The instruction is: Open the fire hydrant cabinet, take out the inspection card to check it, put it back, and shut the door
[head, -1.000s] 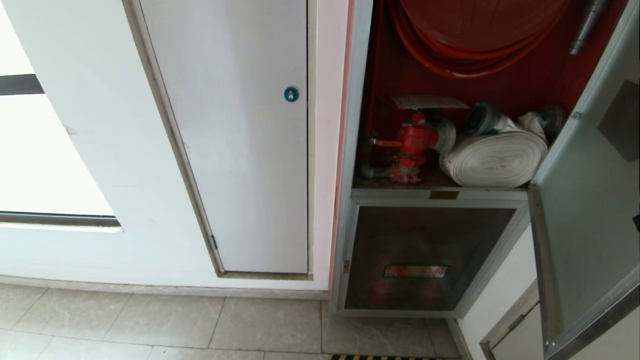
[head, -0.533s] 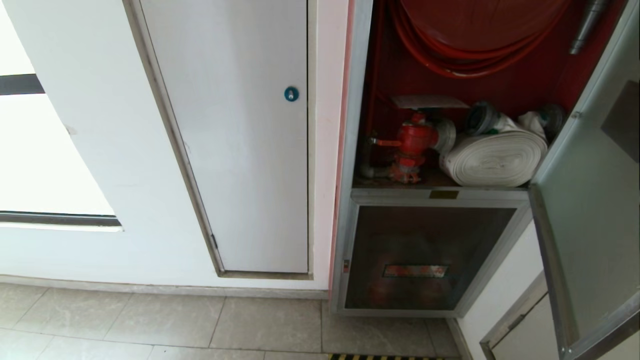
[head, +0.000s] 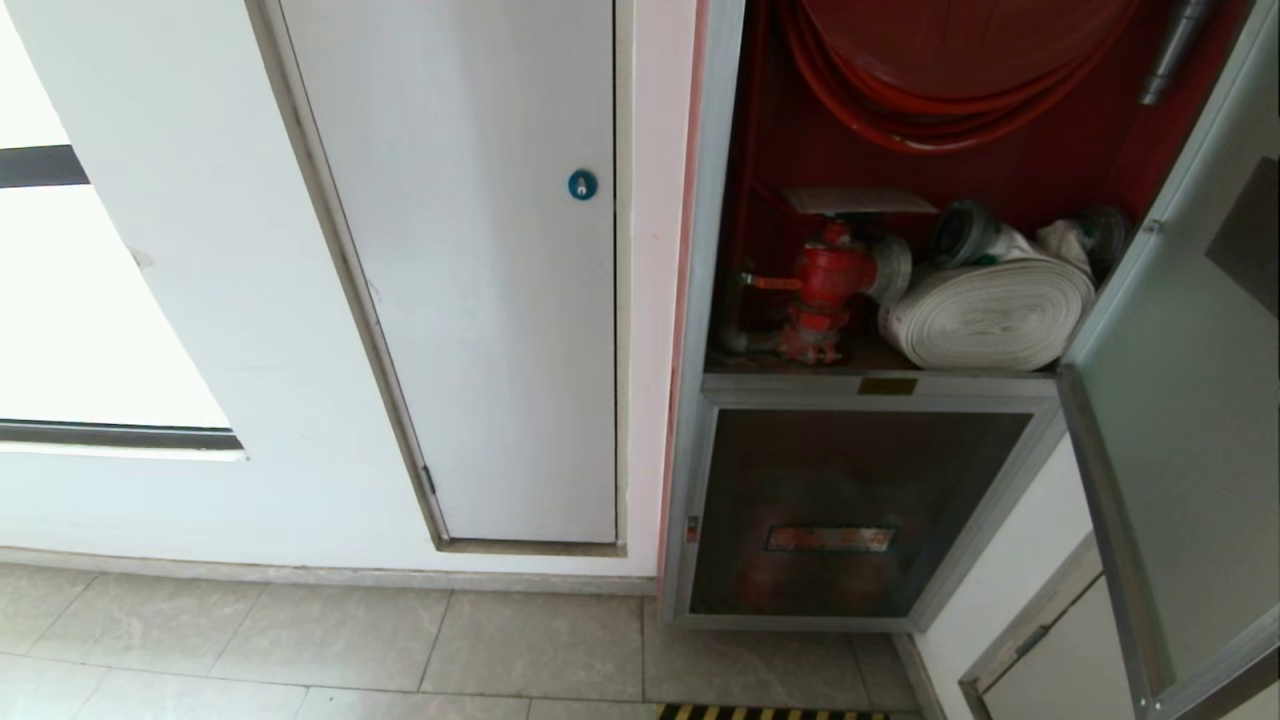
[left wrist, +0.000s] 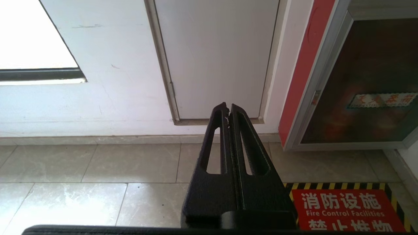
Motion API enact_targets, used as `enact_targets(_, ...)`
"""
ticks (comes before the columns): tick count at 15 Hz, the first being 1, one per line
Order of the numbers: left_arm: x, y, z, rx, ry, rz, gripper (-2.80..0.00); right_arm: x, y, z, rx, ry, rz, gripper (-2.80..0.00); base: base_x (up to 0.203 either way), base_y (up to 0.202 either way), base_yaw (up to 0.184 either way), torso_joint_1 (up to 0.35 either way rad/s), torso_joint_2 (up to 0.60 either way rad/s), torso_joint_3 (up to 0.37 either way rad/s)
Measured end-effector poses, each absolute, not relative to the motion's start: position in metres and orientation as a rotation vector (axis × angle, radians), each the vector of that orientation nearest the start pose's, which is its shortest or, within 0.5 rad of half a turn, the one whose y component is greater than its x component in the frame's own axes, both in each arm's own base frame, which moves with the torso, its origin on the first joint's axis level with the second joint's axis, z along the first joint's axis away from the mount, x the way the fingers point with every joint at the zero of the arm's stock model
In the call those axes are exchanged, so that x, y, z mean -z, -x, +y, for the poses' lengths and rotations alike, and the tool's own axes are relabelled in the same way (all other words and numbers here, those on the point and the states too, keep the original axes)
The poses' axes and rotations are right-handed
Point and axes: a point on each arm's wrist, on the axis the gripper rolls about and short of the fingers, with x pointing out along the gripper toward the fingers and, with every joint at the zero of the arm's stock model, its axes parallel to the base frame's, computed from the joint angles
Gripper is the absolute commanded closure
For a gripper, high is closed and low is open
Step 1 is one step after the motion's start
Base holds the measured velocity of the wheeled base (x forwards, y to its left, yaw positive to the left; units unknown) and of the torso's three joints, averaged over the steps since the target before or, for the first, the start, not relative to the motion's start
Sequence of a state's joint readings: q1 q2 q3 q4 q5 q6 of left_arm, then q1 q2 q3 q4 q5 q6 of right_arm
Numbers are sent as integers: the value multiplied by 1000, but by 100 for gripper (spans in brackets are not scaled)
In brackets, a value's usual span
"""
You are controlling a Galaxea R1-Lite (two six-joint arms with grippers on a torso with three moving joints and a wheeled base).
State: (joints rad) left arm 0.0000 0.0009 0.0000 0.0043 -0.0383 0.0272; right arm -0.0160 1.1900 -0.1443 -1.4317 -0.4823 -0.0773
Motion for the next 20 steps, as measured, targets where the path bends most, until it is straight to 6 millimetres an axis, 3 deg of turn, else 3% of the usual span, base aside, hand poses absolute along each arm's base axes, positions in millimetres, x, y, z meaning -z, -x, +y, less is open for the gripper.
enact_targets(12,-75,23,-1,38,-27,5,0,-193,-127,-29,625,-17,-338,0,0,0,0,0,0,0)
enact_targets(20,-75,23,-1,38,-27,5,0,-184,-111,-34,687,-5,-345,0,0,0,0,0,0,0)
